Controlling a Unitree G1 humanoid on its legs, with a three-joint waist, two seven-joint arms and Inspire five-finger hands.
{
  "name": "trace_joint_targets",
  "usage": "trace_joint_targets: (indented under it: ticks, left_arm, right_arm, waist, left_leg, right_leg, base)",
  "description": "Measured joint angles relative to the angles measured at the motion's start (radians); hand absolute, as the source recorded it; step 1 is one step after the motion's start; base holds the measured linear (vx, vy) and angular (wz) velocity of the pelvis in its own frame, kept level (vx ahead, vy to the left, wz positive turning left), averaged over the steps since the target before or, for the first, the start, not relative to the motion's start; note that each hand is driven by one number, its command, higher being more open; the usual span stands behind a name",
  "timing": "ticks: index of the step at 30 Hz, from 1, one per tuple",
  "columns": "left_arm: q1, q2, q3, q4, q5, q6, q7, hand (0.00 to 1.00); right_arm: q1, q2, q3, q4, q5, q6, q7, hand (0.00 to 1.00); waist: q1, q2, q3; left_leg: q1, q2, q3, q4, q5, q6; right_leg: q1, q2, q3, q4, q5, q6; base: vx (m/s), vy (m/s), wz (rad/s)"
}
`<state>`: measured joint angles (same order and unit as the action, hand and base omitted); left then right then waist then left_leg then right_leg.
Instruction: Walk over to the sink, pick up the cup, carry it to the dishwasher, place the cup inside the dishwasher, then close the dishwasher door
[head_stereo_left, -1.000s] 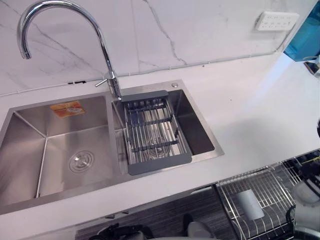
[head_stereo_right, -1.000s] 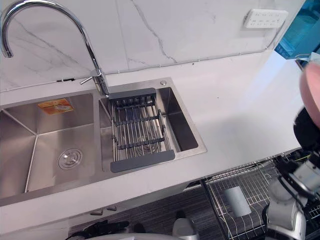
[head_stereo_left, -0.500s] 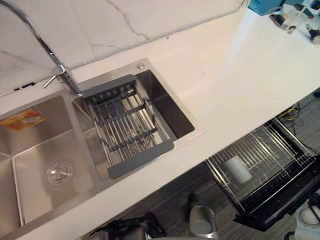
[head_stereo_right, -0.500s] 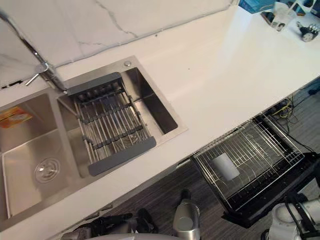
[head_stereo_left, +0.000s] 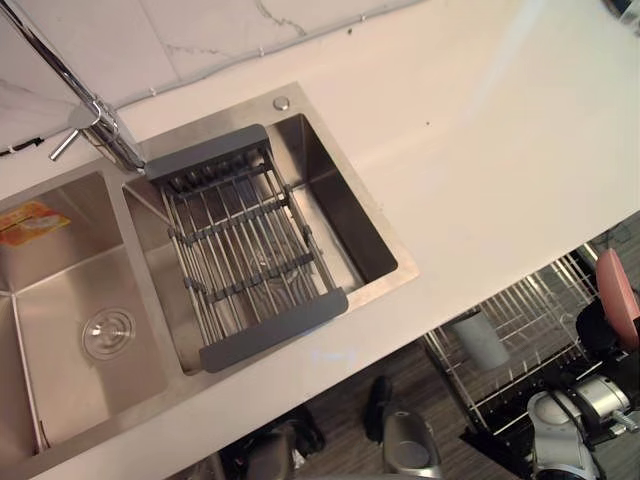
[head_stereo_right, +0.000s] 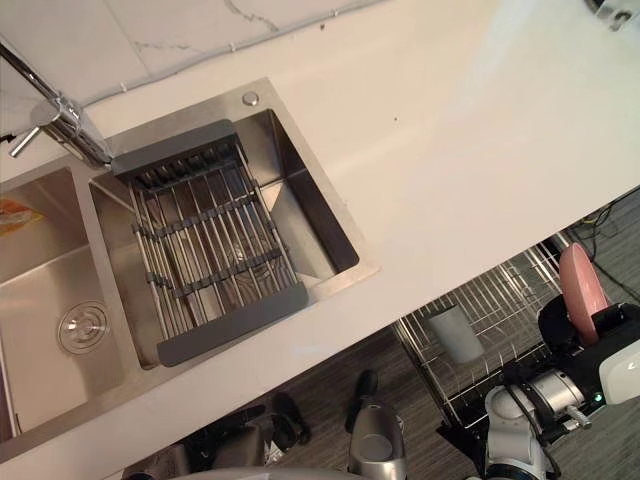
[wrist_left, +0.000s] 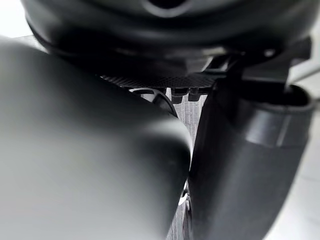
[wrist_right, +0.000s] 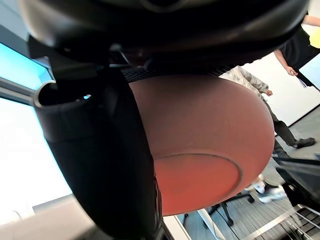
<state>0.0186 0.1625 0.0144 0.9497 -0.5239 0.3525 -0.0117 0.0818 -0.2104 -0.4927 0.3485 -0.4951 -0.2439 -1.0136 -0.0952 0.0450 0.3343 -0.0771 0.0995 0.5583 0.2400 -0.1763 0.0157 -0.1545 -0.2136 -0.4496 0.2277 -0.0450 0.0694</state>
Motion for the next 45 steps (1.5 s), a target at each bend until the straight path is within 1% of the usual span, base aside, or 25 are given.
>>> trace_joint_targets:
  ticks: [1,5,9,14,16,17,20,21,23,24,26,29,31,32,33,34,36,39,43,45]
  left_arm:
    - [0.000,-0.004,0.000,0.000,-0.007,-0.001,-0.001,1.00]
    - [-0.001,-0.011,0.000,0.003,-0.008,-0.011,-0.015,1.00]
    - [-0.001,-0.014,0.000,0.003,-0.008,-0.012,-0.019,1.00]
    - [-0.002,-0.014,0.000,0.003,-0.008,-0.012,-0.023,1.00]
    - [-0.004,-0.014,-0.001,0.003,-0.008,-0.012,-0.032,1.00]
    - [-0.005,-0.015,-0.001,0.003,-0.008,-0.012,-0.034,1.00]
    - [-0.007,-0.020,-0.002,0.003,-0.009,-0.013,-0.041,1.00]
    - [-0.007,-0.020,-0.002,0.004,-0.009,-0.013,-0.042,1.00]
    - [-0.006,-0.025,-0.004,0.008,-0.012,-0.014,-0.057,1.00]
    - [-0.006,-0.026,-0.004,0.008,-0.015,-0.014,-0.060,1.00]
    - [-0.006,-0.030,-0.015,0.008,-0.036,-0.022,-0.064,1.00]
    - [-0.003,-0.036,-0.016,0.008,-0.046,-0.023,-0.081,1.00]
    - [-0.004,-0.036,-0.016,0.008,-0.046,-0.025,-0.092,1.00]
    - [-0.003,-0.037,-0.016,0.007,-0.046,-0.025,-0.098,1.00]
    - [-0.003,-0.039,-0.016,0.008,-0.047,-0.026,-0.105,1.00]
    - [-0.003,-0.042,-0.016,0.007,-0.047,-0.026,-0.111,1.00]
    - [-0.003,-0.046,-0.015,0.008,-0.046,-0.028,-0.121,1.00]
    - [-0.003,-0.050,-0.015,0.008,-0.046,-0.029,-0.129,1.00]
    - [-0.003,-0.051,-0.015,0.009,-0.045,-0.030,-0.130,1.00]
    - [-0.003,-0.051,-0.014,0.010,-0.045,-0.031,-0.130,1.00]
  right_arm:
    - [-0.003,-0.001,0.011,0.014,0.001,0.000,0.002,0.00]
    - [-0.004,-0.001,0.058,0.077,0.003,0.004,0.008,0.00]
    - [-0.003,-0.003,0.076,0.116,0.006,0.022,0.017,0.00]
    - [-0.012,-0.009,0.097,0.147,0.044,0.051,0.060,0.00]
    - [-0.032,-0.028,0.117,0.199,0.074,0.085,0.102,0.00]
    - [-0.036,-0.031,0.117,0.210,0.080,0.095,0.108,0.00]
    - [-0.077,-0.050,0.120,0.262,0.112,0.177,0.124,0.00]
    - [-0.084,-0.055,0.120,0.271,0.114,0.193,0.126,0.00]
    - [-0.104,-0.082,0.127,0.272,0.115,0.254,0.131,0.00]
    - [-0.111,-0.090,0.127,0.272,0.116,0.268,0.132,0.00]
    - [-0.131,-0.135,0.127,0.273,0.115,0.323,0.134,0.00]
    - [-0.172,-0.179,0.128,0.284,0.110,0.371,0.133,0.00]
    - [-0.207,-0.195,0.128,0.307,0.109,0.392,0.129,0.00]
    - [-0.215,-0.201,0.128,0.313,0.109,0.400,0.124,1.00]
    - [-0.227,-0.211,0.128,0.315,0.109,0.419,0.114,1.00]
    - [-0.236,-0.223,0.128,0.317,0.109,0.430,0.106,1.00]
    - [-0.248,-0.242,0.128,0.323,0.109,0.436,0.094,1.00]
    - [-0.267,-0.264,0.126,0.347,0.110,0.437,0.093,1.00]
    - [-0.269,-0.262,0.126,0.353,0.120,0.431,0.102,1.00]
    - [-0.268,-0.259,0.126,0.353,0.129,0.419,0.115,1.00]
  waist:
    - [0.000,0.009,0.004]
    - [0.000,0.021,0.011]
    - [0.002,0.029,0.015]
    - [0.009,0.035,0.018]
    - [0.017,0.039,0.020]
    - [0.018,0.041,0.021]
    - [0.024,0.058,0.029]
    - [0.024,0.061,0.031]
    - [0.025,0.077,0.034]
    - [0.024,0.081,0.036]
    - [0.024,0.104,0.048]
    - [0.023,0.125,0.057]
    - [0.021,0.133,0.061]
    - [0.021,0.136,0.062]
    - [0.022,0.143,0.065]
    - [0.021,0.147,0.067]
    - [0.021,0.153,0.070]
    - [0.020,0.154,0.070]
    - [0.021,0.154,0.070]
    - [0.020,0.154,0.070]
  left_leg:
    - [0.002,-0.003,-0.002,-0.009,0.006,-0.001]
    - [0.009,-0.022,-0.033,-0.064,0.051,-0.004]
    - [0.021,-0.037,-0.065,-0.105,0.086,-0.004]
    - [0.025,-0.053,-0.086,-0.136,0.113,-0.001]
    - [0.025,-0.060,-0.092,-0.149,0.128,-0.002]
    - [0.025,-0.063,-0.095,-0.155,0.133,0.000]
    - [0.017,-0.073,-0.106,-0.176,0.152,-0.005]
    - [0.016,-0.074,-0.108,-0.179,0.155,-0.004]
    - [0.011,-0.080,-0.114,-0.187,0.162,-0.001]
    - [0.009,-0.082,-0.116,-0.188,0.162,-0.001]
    - [0.006,-0.090,-0.138,-0.189,0.164,0.000]
    - [0.003,-0.098,-0.143,-0.194,0.166,-0.002]
    - [-0.001,-0.101,-0.154,-0.195,0.169,-0.007]
    - [-0.001,-0.101,-0.156,-0.196,0.170,-0.008]
    - [-0.001,-0.101,-0.158,-0.196,0.171,-0.009]
    - [-0.001,-0.104,-0.162,-0.198,0.176,-0.018]
    - [-0.001,-0.107,-0.168,-0.199,0.180,-0.024]
    - [-0.001,-0.111,-0.191,-0.199,0.184,-0.030]
    - [-0.001,-0.113,-0.198,-0.201,0.184,-0.031]
    - [-0.001,-0.115,-0.203,-0.202,0.184,-0.031]
  right_leg:
    - [0.000,-0.001,-0.001,0.000,0.000,0.000]
    - [0.001,-0.007,-0.021,-0.001,0.000,0.000]
    - [0.016,-0.014,-0.049,0.000,-0.001,-0.001]
    - [0.016,-0.021,-0.050,0.000,-0.001,-0.002]
    - [0.011,-0.024,-0.049,0.000,-0.001,-0.002]
    - [0.009,-0.026,-0.050,0.000,-0.001,-0.002]
    - [-0.007,-0.033,-0.053,0.002,0.002,-0.003]
    - [-0.008,-0.034,-0.054,0.002,0.002,-0.003]
    - [-0.017,-0.038,-0.054,0.005,0.007,-0.005]
    - [-0.020,-0.040,-0.054,0.006,0.008,-0.005]
    - [-0.023,-0.046,-0.054,0.012,0.010,-0.003]
    - [-0.034,-0.050,-0.048,0.017,0.012,-0.001]
    - [-0.039,-0.052,-0.047,0.018,0.013,-0.001]
    - [-0.039,-0.052,-0.048,0.019,0.013,-0.002]
    - [-0.039,-0.053,-0.047,0.021,0.013,-0.002]
    - [-0.039,-0.056,-0.048,0.023,0.013,-0.002]
    - [-0.040,-0.061,-0.048,0.028,0.013,-0.002]
    - [-0.040,-0.066,-0.049,0.032,0.013,-0.002]
    - [-0.040,-0.069,-0.049,0.033,0.012,-0.001]
    - [-0.041,-0.071,-0.049,0.035,0.012,-0.001]
  base:
    - [-0.05,-0.035,0.06]
    - [-0.05,-0.050,0.16]
    - [-0.07,-0.041,0.23]
    - [-0.09,-0.016,0.10]
    - [-0.11,-0.008,0.03]
    - [-0.10,-0.002,0.07]
    - [-0.07,0.000,0.07]
    - [-0.03,0.003,0.06]
    - [-0.01,0.005,0.02]
    - [0.00,0.000,0.00]
    - [0.04,0.016,0.04]
    - [0.05,0.019,-0.03]
    - [0.04,-0.003,-0.01]
    - [0.05,-0.017,0.04]
    - [0.04,-0.013,0.07]
    - [0.05,-0.015,0.08]
    - [0.03,-0.012,0.06]
    - [0.01,-0.008,0.04]
    - [0.00,0.000,0.00]
    - [0.00,0.000,0.00]
